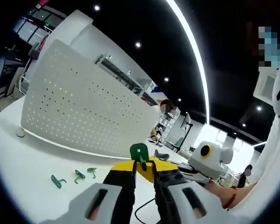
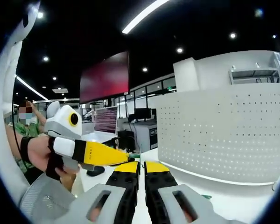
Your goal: Insert the hook assembly into the mounting plate slot until the hook locks in place.
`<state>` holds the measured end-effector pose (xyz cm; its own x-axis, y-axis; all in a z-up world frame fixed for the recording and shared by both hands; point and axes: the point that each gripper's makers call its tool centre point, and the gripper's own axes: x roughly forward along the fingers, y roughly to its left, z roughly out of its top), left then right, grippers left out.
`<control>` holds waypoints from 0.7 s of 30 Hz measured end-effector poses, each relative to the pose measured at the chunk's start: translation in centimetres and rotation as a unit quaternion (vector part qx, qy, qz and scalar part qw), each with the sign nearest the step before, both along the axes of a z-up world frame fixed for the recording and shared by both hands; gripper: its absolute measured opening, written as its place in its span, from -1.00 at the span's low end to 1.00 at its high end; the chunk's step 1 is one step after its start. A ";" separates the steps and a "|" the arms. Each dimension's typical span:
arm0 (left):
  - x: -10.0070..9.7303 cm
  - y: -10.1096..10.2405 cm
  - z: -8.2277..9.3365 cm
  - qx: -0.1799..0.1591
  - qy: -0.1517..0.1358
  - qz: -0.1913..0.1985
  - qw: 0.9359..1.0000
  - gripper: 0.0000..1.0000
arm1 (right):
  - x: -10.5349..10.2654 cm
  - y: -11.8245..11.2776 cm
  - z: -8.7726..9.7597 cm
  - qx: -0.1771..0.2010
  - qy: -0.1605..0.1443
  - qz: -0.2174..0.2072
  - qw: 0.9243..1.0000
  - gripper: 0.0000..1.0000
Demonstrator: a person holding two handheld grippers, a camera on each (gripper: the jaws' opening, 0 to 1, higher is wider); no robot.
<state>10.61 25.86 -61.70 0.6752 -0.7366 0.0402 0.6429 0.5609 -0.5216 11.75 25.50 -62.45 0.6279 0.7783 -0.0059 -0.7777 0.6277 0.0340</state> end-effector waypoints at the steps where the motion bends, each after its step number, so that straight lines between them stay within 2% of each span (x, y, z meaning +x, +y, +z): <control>1: 0.0 0.0 0.0 -0.001 0.001 0.000 1.000 -0.73 | 0.0 0.0 0.0 -0.001 -0.001 0.000 1.000 -0.96; 6: 0.1 0.2 0.0 0.001 -0.001 0.003 1.000 -0.86 | -0.3 0.1 0.0 0.001 -0.005 0.000 1.000 -0.96; 21: 0.3 0.3 0.0 -0.003 0.001 0.012 1.000 -0.92 | -0.2 0.2 0.1 0.000 -0.015 -0.013 1.000 -0.94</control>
